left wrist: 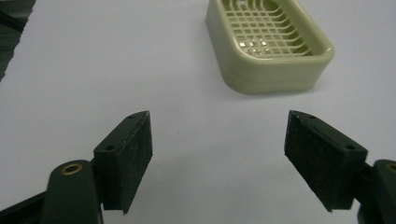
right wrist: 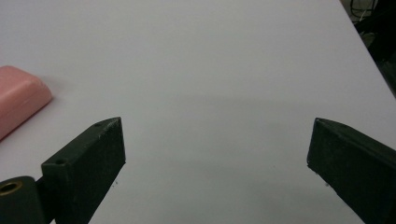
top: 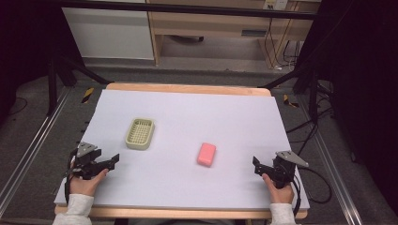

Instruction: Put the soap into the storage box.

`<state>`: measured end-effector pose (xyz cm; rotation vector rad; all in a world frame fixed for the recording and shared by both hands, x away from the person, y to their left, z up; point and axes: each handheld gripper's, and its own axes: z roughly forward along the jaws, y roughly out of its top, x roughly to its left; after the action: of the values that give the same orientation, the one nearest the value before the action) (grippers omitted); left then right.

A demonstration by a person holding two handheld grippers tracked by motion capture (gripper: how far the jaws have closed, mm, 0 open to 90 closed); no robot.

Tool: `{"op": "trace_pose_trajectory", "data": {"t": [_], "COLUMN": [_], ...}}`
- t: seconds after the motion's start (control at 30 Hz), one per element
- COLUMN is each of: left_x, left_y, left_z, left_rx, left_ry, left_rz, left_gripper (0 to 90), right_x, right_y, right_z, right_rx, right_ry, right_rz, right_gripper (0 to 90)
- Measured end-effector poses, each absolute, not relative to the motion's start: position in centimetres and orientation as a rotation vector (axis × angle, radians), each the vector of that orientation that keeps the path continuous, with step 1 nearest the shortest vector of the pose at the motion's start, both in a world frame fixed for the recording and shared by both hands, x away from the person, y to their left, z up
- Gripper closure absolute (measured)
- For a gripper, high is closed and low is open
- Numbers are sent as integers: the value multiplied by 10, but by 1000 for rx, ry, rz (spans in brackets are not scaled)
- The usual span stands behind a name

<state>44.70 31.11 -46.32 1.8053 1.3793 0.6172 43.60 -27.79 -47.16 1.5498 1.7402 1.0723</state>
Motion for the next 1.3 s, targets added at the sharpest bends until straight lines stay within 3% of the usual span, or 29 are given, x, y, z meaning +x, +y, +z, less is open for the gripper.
{"op": "trace_pose_trajectory", "data": {"t": [1.3], "left_x": [441], "left_y": [261], "left_z": [-442], "left_rx": [1836], "left_ry": [1224], "left_rz": [582], "left_gripper": [296], "right_x": [436], "right_y": [-270], "right_z": [-473], "right_rx": [1500], "right_ry": [1796], "right_rz": [1015], "right_gripper": [41]}}
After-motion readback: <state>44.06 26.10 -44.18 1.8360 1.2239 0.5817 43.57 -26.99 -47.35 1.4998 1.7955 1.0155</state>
